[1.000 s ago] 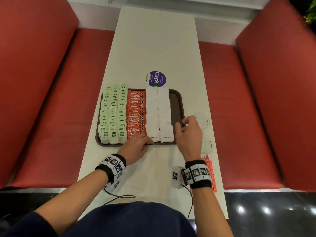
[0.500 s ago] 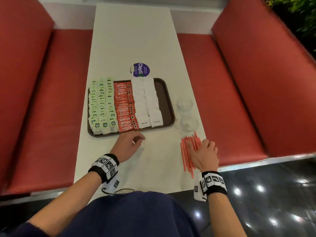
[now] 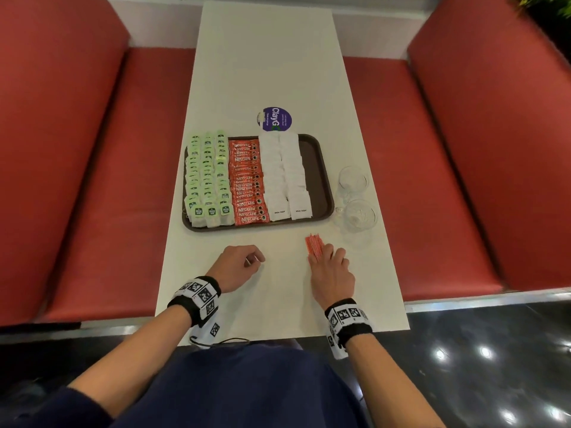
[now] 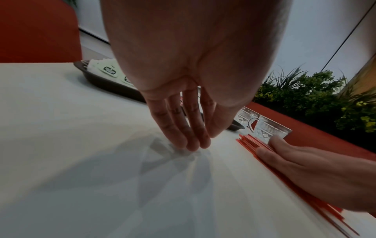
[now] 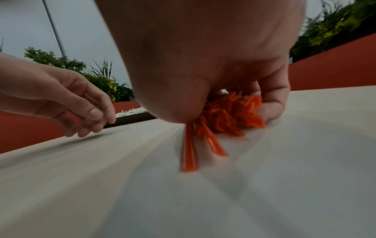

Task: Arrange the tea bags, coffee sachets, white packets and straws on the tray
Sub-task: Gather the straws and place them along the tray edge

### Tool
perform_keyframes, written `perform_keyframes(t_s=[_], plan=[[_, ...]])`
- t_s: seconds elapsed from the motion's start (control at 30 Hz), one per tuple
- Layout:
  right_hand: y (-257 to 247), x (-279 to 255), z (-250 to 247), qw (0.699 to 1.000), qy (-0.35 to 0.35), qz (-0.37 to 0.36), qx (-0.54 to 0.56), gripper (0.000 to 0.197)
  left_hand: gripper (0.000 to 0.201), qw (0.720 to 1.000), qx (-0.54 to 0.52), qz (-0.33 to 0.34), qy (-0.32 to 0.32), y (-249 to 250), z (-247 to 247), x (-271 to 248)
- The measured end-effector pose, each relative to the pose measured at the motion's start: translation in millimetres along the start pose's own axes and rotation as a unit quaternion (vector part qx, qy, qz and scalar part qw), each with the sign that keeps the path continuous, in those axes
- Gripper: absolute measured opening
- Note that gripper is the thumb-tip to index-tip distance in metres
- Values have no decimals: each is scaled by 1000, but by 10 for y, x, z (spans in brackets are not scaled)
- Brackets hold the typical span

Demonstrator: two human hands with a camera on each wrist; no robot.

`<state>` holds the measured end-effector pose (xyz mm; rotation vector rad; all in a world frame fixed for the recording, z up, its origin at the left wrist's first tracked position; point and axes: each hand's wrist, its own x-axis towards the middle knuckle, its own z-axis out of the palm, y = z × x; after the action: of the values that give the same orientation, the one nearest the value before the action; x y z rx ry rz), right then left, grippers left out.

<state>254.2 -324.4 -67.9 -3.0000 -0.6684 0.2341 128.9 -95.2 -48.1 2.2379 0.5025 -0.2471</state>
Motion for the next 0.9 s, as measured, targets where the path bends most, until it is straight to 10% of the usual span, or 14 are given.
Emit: perform_keyframes(t_s=[0.73,0.9], plan=[[-189,356,-198,998,27,-41,42,27,15,997,-56,20,41,231,-320,177],[-556,444,-689,975,-6,-91,205,28,23,987,-148,53,39,538,-418,177]])
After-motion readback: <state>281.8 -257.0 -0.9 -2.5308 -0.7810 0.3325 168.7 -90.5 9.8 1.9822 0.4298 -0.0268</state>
